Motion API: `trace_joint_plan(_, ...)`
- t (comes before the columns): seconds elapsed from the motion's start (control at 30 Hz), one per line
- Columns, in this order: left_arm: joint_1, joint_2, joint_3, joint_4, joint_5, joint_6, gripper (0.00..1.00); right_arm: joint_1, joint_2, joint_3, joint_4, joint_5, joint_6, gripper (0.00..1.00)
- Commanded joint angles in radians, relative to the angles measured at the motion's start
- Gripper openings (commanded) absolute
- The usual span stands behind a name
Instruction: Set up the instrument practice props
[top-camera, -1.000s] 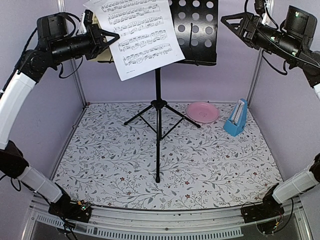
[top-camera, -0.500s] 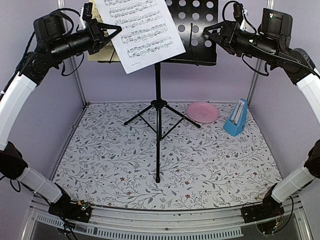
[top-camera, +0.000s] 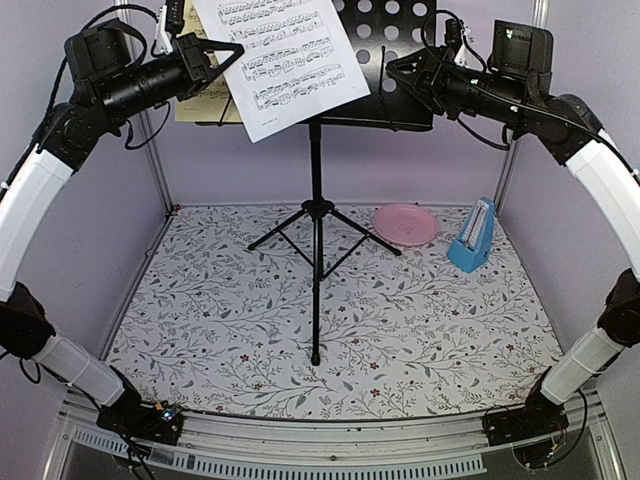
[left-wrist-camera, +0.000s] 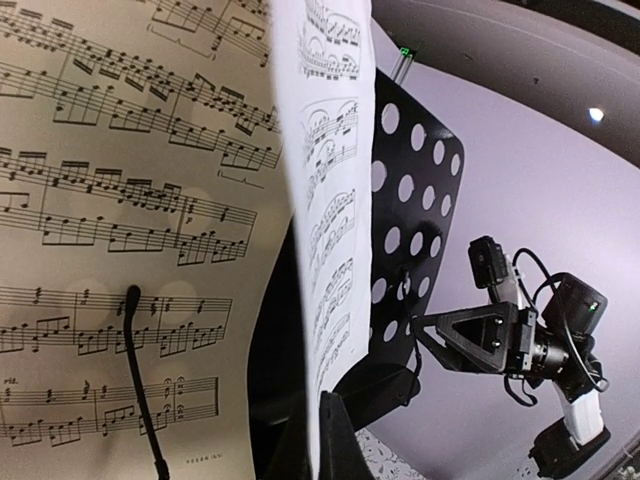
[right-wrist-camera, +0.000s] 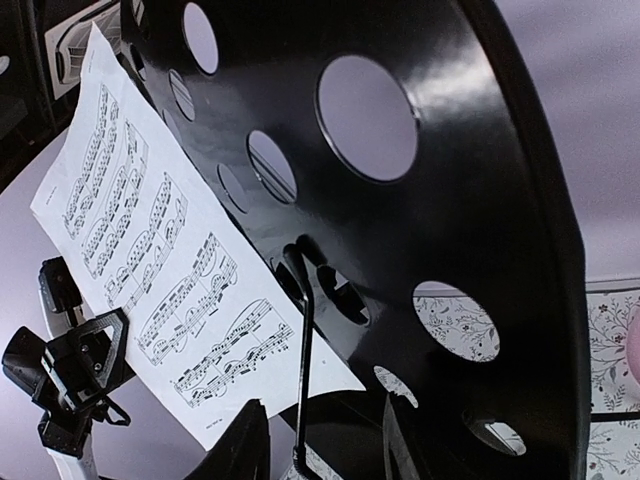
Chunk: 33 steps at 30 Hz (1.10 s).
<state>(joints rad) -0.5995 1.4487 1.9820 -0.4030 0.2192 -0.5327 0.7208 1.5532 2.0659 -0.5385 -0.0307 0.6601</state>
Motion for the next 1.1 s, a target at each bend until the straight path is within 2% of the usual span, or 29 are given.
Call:
trace_joint_plan(0.0,-0.036,-0.002,-0.015,0.056,-0.032,0.063,0.00,0.011,0.028,0.044,0.032,0.008,0.035,0.40)
trace_joint_plan(0.53,-0.095,0.022,0.004,0.083,-0.104,0.193,0.00,0.021,0.084,0.054,0.070,0.016,0.070,0.32)
trace_joint_plan(0.7,-0.098,0.039,0.029,0.079,-0.105,0.214,0.00,0.021,0.084,0.054,0.089,0.016,0.069,0.20)
trace_joint_plan(0.87,-0.098,0.056,0.051,0.079,-0.105,0.231,0.00,0.022,0.084,0.054,0.106,0.006,0.063,0.01)
trace_joint_plan(1.07,-0.098,0.084,0.097,0.058,-0.099,0.266,0.00,0.028,0.081,0.051,0.122,0.004,0.027,0.00)
